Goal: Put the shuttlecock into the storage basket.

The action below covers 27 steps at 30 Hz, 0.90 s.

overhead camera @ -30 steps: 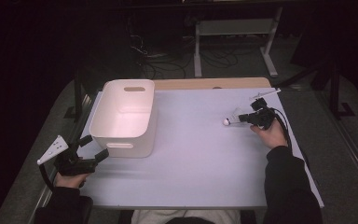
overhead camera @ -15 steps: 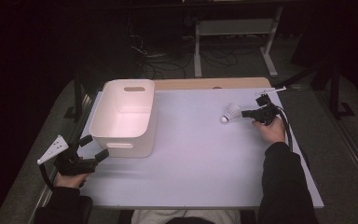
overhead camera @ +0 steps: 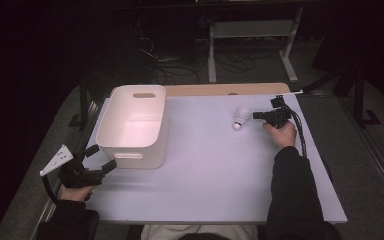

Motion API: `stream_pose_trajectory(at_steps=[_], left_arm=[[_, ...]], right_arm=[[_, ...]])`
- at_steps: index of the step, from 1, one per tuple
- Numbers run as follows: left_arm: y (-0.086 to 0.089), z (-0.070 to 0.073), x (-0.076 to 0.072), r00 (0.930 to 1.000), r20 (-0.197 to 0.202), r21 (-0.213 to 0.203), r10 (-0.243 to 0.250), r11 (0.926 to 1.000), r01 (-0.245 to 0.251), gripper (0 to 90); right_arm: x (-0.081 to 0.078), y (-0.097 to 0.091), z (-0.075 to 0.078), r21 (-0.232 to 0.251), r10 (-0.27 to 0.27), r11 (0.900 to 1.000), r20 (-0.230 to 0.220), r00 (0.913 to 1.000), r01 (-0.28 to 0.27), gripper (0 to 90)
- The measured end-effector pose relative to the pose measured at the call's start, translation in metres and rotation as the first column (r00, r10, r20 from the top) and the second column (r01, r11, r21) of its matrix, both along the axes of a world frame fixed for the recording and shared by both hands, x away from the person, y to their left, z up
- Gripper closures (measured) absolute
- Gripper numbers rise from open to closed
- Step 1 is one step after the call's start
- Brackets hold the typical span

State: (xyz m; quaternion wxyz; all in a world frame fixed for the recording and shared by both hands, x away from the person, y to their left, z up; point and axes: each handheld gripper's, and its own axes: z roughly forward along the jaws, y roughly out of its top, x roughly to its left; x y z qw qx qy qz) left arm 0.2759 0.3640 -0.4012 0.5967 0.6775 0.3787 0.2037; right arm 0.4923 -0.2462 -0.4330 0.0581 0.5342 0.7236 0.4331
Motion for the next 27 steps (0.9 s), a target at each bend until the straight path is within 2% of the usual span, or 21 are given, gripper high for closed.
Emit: stream_pose_trajectory(at_steps=[4, 6, 8, 13, 19, 27], left_arm=[[0.000, 0.000, 0.000, 1.0000, 0.001, 0.001, -0.001, 1.0000, 0.001, 0.0], [0.000, 0.000, -0.001, 1.0000, 0.001, -0.001, -0.002, 1.0000, 0.002, 0.0], [0.001, 0.000, 0.000, 1.0000, 0.000, -0.004, -0.001, 1.0000, 0.001, 0.0], [0.001, 0.000, 0.000, 1.0000, 0.001, -0.002, -0.003, 1.0000, 0.003, 0.0], [0.000, 0.000, 0.000, 1.0000, 0.000, -0.003, -0.001, 1.0000, 0.001, 0.0], [0.001, 0.000, -0.001, 1.0000, 0.000, -0.003, -0.002, 1.0000, 0.002, 0.0]], right_arm=[[0.010, 0.009, -0.001, -0.002, -0.011, 0.9999, -0.028, 0.9995, 0.010, 89.3], [0.010, 0.009, -0.001, -0.002, -0.011, 0.9999, -0.028, 0.9995, 0.010, 89.3], [0.016, 0.018, -0.002, -0.001, -0.006, 1.0000, -0.023, 0.9997, 0.006, 89.3], [0.019, 0.026, -0.006, 0.021, 0.004, 0.9998, -0.020, 0.9998, -0.003, 89.3], [0.022, 0.038, -0.010, 0.036, 0.038, 0.9987, -0.022, 0.9991, -0.037, 89.3], [0.027, 0.063, 0.005, 0.043, 0.103, 0.9938, 0.013, 0.9946, -0.103, 89.3]])
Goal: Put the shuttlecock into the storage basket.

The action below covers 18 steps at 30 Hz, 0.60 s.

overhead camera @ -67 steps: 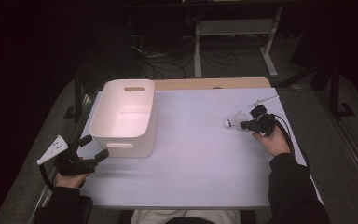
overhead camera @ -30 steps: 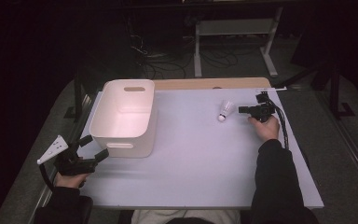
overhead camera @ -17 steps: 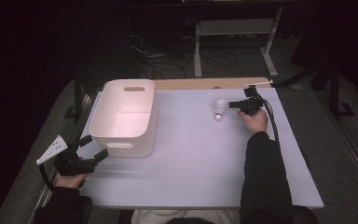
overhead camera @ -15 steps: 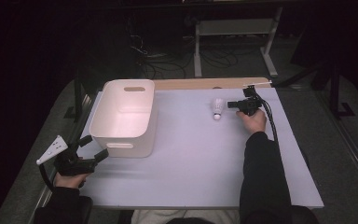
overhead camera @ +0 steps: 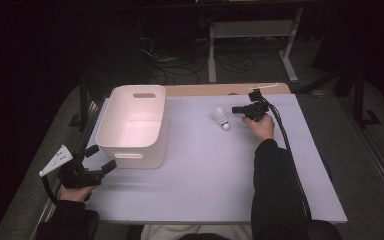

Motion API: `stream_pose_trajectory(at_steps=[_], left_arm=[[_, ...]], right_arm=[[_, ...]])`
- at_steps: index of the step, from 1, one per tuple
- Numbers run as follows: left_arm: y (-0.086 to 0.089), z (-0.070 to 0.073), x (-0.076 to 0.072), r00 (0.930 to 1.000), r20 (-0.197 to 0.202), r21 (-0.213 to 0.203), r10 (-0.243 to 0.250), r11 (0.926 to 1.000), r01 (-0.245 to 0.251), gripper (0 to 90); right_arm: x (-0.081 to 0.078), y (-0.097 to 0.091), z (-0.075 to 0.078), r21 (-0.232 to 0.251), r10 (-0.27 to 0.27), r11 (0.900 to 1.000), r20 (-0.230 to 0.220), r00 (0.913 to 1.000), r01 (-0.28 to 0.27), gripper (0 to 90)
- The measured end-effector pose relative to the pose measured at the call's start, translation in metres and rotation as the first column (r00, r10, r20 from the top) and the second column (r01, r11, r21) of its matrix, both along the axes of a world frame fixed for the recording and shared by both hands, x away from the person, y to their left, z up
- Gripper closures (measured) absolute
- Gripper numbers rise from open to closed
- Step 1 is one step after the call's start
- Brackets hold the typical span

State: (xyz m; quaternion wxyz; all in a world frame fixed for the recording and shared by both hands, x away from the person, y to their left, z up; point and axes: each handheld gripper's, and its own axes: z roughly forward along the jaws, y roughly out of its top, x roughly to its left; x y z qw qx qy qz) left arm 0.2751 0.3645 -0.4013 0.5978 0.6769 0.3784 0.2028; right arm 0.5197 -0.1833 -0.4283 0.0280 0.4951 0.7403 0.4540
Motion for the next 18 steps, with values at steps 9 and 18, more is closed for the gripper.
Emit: stream_pose_trajectory(at_steps=[9, 18], left_arm=[[0.000, 0.000, 0.000, 1.0000, 0.002, 0.001, -0.001, 1.0000, 0.001, 0.0], [-0.001, 0.000, -0.001, 1.0000, 0.001, 0.006, 0.000, 1.0000, 0.000, 0.0]], right_arm=[[-0.001, 0.018, 0.006, -0.025, 0.062, 0.9978, 0.012, 0.9980, -0.061, 89.3], [-0.021, 0.044, 0.006, -0.016, 0.259, 0.9657, 0.004, 0.9658, -0.259, 88.9]])
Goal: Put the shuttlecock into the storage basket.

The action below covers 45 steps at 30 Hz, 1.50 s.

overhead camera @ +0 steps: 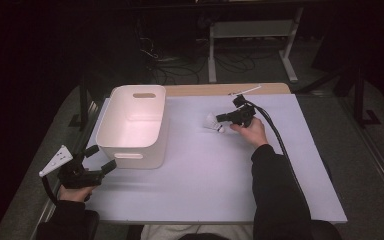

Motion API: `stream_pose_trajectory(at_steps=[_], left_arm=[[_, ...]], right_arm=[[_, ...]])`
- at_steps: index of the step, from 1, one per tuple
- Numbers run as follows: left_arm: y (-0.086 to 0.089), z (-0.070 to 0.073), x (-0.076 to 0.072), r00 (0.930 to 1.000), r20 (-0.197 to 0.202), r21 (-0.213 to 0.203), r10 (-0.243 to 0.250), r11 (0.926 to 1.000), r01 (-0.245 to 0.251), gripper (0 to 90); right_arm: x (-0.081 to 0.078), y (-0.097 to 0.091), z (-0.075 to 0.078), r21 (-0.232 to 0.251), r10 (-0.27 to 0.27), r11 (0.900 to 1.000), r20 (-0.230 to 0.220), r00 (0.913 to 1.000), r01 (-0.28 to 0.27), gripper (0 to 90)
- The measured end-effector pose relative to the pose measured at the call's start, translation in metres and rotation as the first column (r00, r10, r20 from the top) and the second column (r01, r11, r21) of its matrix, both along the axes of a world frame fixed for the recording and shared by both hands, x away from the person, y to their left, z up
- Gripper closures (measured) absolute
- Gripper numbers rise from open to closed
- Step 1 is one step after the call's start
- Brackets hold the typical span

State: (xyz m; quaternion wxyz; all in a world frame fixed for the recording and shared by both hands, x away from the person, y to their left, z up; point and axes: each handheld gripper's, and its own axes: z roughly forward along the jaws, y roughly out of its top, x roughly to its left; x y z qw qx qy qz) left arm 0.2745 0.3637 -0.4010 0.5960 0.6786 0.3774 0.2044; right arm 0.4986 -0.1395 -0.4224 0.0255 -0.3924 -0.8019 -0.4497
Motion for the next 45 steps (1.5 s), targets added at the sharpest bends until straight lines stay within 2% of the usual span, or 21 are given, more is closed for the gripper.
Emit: stream_pose_trajectory(at_steps=[1, 3, 6, 13, 18, 45], left_arm=[[0.000, 0.000, 0.000, 1.0000, -0.001, -0.002, 0.001, 1.0000, -0.001, 0.0], [0.000, 0.000, 0.000, 1.0000, 0.000, -0.003, 0.001, 1.0000, -0.001, 0.0], [0.000, 0.000, 0.000, 1.0000, -0.001, -0.004, 0.001, 1.0000, -0.001, 0.0], [0.000, 0.000, 0.000, 1.0000, -0.002, -0.003, -0.002, 1.0000, 0.002, 0.0], [0.000, 0.000, 0.000, 1.0000, -0.002, -0.003, -0.001, 1.0000, 0.001, 0.0], [0.000, 0.000, 0.000, 1.0000, 0.000, -0.002, 0.000, 1.0000, 0.000, 0.0]], right_arm=[[-0.009, 0.021, -0.001, -0.030, 0.104, 0.9942, 0.008, 0.9945, -0.104, 89.0], [-0.010, 0.024, -0.001, -0.028, 0.113, 0.9933, 0.015, 0.9935, -0.112, 89.0], [-0.010, 0.028, -0.001, -0.035, 0.117, 0.9926, 0.022, 0.9929, -0.116, 89.0], [-0.009, 0.025, -0.006, -0.060, 0.101, 0.9931, 0.005, 0.9948, -0.101, 89.0], [-0.007, 0.023, -0.004, -0.071, 0.082, 0.9942, 0.019, 0.9964, -0.081, 89.0], [-0.011, 0.019, 0.007, -0.054, 0.094, 0.9943, 0.042, 0.9947, -0.092, 87.1]])
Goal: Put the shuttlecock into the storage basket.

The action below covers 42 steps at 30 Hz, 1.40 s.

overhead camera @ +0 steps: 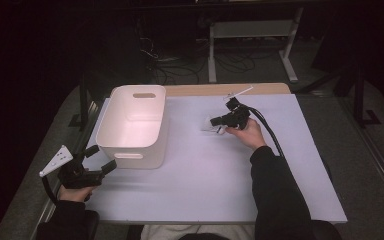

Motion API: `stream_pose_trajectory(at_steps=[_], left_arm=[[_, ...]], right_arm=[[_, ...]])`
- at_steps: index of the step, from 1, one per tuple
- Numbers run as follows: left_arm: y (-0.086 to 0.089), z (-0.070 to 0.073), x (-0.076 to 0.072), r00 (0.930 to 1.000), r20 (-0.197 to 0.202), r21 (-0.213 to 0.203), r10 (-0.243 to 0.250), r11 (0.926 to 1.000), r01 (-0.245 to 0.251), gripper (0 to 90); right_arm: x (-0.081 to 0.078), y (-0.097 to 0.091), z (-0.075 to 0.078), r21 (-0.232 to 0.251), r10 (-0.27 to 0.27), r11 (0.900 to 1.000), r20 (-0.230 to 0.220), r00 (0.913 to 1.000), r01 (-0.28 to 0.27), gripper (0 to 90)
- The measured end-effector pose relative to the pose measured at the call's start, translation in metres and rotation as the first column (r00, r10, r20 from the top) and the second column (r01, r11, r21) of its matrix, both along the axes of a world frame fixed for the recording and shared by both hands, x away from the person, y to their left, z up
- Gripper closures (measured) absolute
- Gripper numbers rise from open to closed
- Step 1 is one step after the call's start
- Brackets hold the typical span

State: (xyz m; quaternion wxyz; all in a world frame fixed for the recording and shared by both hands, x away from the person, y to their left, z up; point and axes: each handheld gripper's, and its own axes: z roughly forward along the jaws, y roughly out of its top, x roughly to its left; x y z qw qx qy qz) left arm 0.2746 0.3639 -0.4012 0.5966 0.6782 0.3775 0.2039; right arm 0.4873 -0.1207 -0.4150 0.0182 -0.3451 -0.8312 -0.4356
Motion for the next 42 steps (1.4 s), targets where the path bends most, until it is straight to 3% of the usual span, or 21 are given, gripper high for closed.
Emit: stream_pose_trajectory(at_steps=[9, 24, 42], left_arm=[[0.000, 0.000, 0.000, 1.0000, 0.000, 0.000, 0.000, 1.0000, 0.000, 0.0], [0.000, 0.000, 0.000, 1.0000, 0.000, 0.003, 0.001, 1.0000, -0.001, 0.0], [0.000, 0.000, 0.000, 1.0000, -0.001, 0.002, 0.001, 1.0000, -0.001, 0.0]], right_arm=[[-0.003, 0.000, 0.005, -0.003, 0.011, 0.9999, 0.010, 0.9999, -0.011, 85.6], [-0.016, -0.004, 0.025, -0.021, 0.045, 0.9988, 0.041, 0.9981, -0.045, 79.5], [-0.027, -0.003, 0.033, -0.058, 0.075, 0.9958, 0.065, 0.9951, -0.071, 69.2]])
